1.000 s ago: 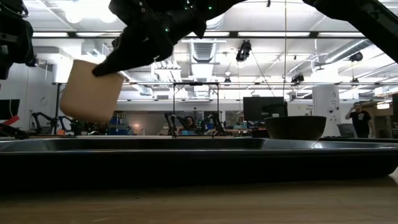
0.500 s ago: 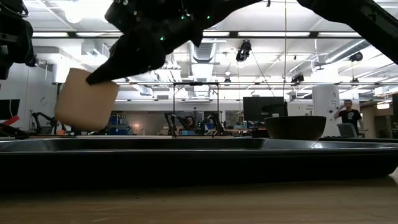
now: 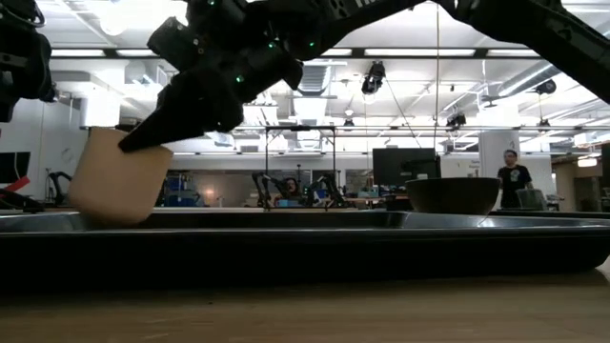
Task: Set up tray
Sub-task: Put the yellow mug on the serving tray
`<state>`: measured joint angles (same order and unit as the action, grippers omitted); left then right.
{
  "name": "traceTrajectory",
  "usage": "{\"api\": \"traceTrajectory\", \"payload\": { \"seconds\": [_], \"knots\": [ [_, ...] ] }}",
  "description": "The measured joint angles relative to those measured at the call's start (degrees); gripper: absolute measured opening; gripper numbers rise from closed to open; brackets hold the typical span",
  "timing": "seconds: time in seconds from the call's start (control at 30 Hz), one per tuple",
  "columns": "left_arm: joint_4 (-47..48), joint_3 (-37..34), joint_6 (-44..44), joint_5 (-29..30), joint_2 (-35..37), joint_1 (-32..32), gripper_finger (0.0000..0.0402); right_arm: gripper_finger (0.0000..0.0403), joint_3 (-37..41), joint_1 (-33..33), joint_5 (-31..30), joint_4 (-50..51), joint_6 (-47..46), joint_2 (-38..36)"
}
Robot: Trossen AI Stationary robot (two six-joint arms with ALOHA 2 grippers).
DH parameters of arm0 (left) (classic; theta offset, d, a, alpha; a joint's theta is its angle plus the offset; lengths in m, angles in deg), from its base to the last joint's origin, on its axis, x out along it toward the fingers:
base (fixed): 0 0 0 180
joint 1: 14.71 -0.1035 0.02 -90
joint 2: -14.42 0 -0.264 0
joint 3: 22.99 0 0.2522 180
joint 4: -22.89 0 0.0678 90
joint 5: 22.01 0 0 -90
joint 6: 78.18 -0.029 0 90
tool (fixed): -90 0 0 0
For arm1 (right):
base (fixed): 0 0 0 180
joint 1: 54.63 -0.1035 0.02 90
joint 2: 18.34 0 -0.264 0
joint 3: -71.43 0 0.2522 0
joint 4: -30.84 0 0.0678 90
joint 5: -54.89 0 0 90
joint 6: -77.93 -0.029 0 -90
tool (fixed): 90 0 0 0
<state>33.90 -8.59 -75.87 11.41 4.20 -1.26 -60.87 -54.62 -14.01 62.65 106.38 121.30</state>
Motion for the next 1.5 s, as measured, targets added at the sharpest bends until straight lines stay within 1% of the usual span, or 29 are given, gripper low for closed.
{"api": "traceTrajectory", "payload": {
  "seconds": [1.37,1.5],
  "knots": [
    [0.0,0.0,0.0,0.0,0.0,0.0,0.0098,0.0009,0.2,0.0,0.1,-0.4,-0.5,0.3],
    [0.0,0.0,0.0,0.0,0.0,0.0,0.0098,0.0017,0.3,0.0,0.1,-0.4,-0.5,0.3]
  ]
}}
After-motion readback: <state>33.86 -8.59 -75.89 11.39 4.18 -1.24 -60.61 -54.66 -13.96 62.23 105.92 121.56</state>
